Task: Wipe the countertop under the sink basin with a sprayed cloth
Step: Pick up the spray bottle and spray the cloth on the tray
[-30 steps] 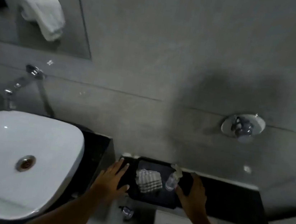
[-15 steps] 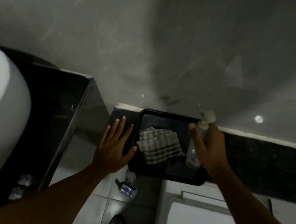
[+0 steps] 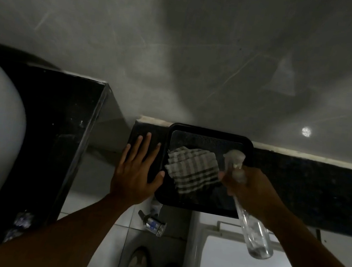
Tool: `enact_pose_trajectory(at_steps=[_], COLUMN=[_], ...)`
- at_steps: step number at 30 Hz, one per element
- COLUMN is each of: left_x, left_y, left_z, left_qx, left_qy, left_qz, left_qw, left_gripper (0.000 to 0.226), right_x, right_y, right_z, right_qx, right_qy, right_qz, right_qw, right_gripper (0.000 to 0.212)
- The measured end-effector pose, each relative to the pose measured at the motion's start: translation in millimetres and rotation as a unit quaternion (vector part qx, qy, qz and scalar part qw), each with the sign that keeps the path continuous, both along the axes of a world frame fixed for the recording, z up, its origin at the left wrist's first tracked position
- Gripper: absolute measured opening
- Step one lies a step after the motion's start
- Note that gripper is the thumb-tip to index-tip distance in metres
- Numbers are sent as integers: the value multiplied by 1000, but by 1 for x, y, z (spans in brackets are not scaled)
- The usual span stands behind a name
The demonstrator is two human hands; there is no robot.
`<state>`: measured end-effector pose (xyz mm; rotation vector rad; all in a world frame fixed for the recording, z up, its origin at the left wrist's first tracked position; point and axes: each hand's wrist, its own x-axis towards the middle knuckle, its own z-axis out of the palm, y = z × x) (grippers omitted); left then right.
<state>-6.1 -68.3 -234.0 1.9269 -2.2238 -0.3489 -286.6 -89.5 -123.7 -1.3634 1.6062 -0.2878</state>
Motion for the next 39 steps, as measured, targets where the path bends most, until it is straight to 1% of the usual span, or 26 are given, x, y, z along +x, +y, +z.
enact_pose_trajectory(at_steps=[2, 5, 12, 17, 21, 23, 25, 26, 27, 29, 30, 31, 33, 34, 39], left_x=[0, 0, 0, 0, 0, 1, 0, 1, 0, 0, 0, 0, 1, 1, 0], left_y=[0, 0, 0, 1, 1, 1, 1, 1, 1, 1, 1, 1, 1, 1, 2], left_z=[0, 1, 1, 0, -1, -2, -2, -2, -2, -2, -1, -2, -2, -2, -2], left_qx=[2, 3, -1, -7, -10, -6, -5, -4, -3, -3, -3, -4, -4, -4, -5], left_qy=[-2, -2, 0, 6, 5, 3, 2, 2, 2, 3, 3, 2, 0, -1, -1], left_qz=[1, 1, 0, 2, 3, 4, 3, 3, 3, 4, 4, 5, 4, 4, 5], left_qw=[1000, 1000, 1000, 1000, 1000, 1000, 1000, 1000, 1000, 1000, 1000, 1000, 1000, 1000, 1000], left_gripper=[73, 73, 74, 74, 74, 75, 75, 74, 74, 74, 74, 74, 74, 75, 74], right_x=[3, 2, 4, 11, 13, 14, 11, 8, 5, 1, 1, 3, 9, 10, 9], right_y=[3, 4, 3, 1, 1, -2, -7, -10, -14, -18, -19, -17, -10, -6, 6], right_z=[-6, -11, -10, -8, -8, -5, 2, 5, 8, 9, 6, 3, -7, -12, -25], right_qx=[-8, -4, -9, -43, -65, -92, -147, -195, -249, -334, -354, -359, -353, -352, -372], right_qy=[33, 60, 95, 89, 126, 121, 81, 49, 15, -47, -65, -71, -56, -49, -53], right_qz=[26, 35, 41, 48, 71, 41, -44, -95, -145, -212, -224, -228, -216, -208, -199], right_qw=[999, 998, 995, 994, 987, 988, 985, 975, 957, 917, 906, 903, 909, 911, 905], right_gripper=[22, 24, 27, 25, 28, 29, 24, 22, 23, 33, 39, 44, 52, 49, 20])
